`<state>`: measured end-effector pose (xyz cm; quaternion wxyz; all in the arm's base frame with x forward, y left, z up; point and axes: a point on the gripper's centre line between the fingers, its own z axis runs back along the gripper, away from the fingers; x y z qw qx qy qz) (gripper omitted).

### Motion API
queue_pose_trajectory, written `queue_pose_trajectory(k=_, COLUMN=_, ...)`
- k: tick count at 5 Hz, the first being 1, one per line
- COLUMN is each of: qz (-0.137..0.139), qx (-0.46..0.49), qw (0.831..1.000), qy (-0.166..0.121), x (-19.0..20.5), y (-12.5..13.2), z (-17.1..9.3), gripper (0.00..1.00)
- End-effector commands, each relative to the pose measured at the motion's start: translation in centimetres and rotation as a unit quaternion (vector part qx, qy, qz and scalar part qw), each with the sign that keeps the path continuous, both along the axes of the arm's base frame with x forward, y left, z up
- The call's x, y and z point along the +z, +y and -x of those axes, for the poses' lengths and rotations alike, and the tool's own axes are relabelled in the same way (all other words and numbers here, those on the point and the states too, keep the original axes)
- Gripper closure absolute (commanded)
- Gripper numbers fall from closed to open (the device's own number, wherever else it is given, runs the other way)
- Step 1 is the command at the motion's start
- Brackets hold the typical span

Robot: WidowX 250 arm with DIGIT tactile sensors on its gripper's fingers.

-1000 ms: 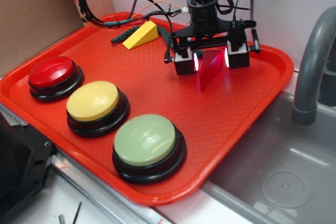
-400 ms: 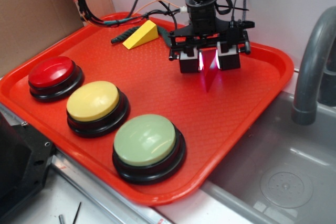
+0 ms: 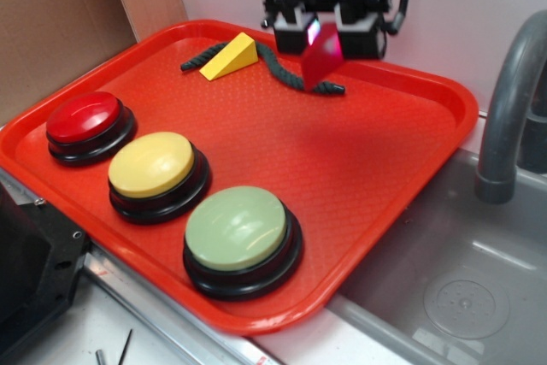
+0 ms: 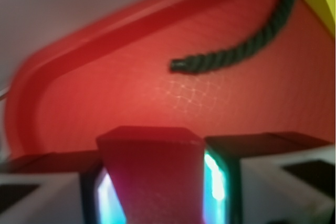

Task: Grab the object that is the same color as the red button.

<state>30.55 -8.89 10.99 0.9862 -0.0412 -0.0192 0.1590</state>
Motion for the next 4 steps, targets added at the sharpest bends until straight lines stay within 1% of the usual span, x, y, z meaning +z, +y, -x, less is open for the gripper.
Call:
queue_pose_trajectory(k=1, qz=0.012, qx=-0.146, qw=0.988, qy=-0.039, x=10.4, y=2.0, z=1.3, gripper=1.00)
queue_pose_trajectory(k=2, qz=-0.001, qx=-0.159, qw=0.986, qy=-0.055, x=12.5, y=2.5, z=2.6, gripper=1.00)
queue_pose_trajectory(k=3, qz=-0.013, qx=-0.172, qw=0.983, qy=-0.067, x=13.5, y=2.8, z=3.6, gripper=1.00)
queue_pose_trajectory(k=4, qz=-0.035, qx=-0.159, qw=0.987, qy=-0.009, x=11.7, y=3.2, z=2.6, gripper=1.00)
